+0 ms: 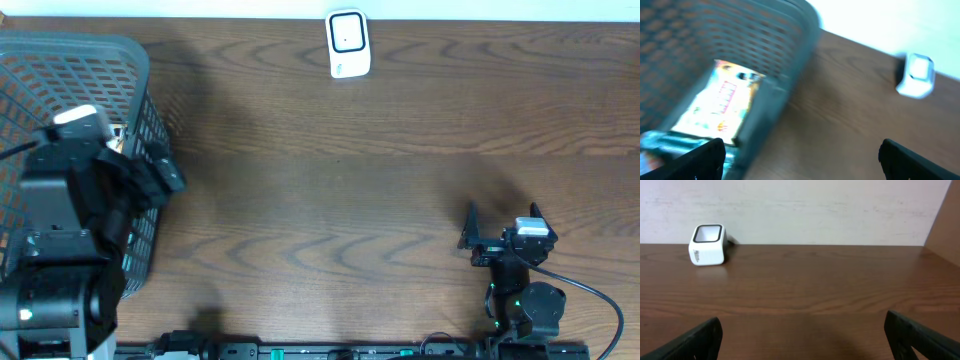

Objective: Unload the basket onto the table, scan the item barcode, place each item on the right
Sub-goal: 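Move the left gripper over the basket and reach down inside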

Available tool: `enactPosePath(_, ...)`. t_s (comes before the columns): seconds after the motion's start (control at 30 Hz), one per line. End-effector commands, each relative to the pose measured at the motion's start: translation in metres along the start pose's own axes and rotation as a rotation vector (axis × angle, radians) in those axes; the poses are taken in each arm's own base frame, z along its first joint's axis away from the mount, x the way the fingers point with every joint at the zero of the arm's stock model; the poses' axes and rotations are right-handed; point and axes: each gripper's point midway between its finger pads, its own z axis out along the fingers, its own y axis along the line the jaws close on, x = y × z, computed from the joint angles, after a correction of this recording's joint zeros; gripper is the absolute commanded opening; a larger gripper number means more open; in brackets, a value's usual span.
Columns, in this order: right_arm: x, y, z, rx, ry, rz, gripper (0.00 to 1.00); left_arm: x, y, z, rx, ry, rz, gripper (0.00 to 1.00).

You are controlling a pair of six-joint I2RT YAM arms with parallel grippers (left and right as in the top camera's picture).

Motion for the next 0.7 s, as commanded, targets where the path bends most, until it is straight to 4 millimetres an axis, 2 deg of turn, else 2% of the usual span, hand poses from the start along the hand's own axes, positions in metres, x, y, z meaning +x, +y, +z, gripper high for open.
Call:
enactPosePath(0.0, 0.002, -0.003, 0.0, 0.017, 0.006, -0.007, 0.99, -0.023, 0.023, -0.012, -0.098, -0.08, -0.077, 0.98)
enactPosePath(0.07, 0.002, -0.003, 0.0, 0.016, 0.006, -0.007, 0.99, -0.031, 0.032, -0.013, -0.131, -0.1, -0.111, 0.98)
enactPosePath(0.17, 0.002, -0.003, 0.0, 0.015, 0.006, -0.007, 0.99, -0.042, 0.059, -0.01, -0.228, -0.14, -0.237, 0.98)
enactPosePath(0.33, 0.002, -0.003, 0.0, 0.015, 0.006, -0.007, 0.99, -0.035, 0.102, 0.011, -0.372, -0.095, -0.433, 0.98)
enactPosePath(0.5, 0.002, -0.003, 0.0, 0.015, 0.006, -0.007, 0.99, -0.01, 0.143, 0.042, -0.524, 0.018, -0.637, 0.98)
enactPosePath(0.67, 0.002, -0.003, 0.0, 0.015, 0.006, -0.007, 0.99, 0.038, 0.181, 0.062, -0.716, 0.179, -0.888, 0.98)
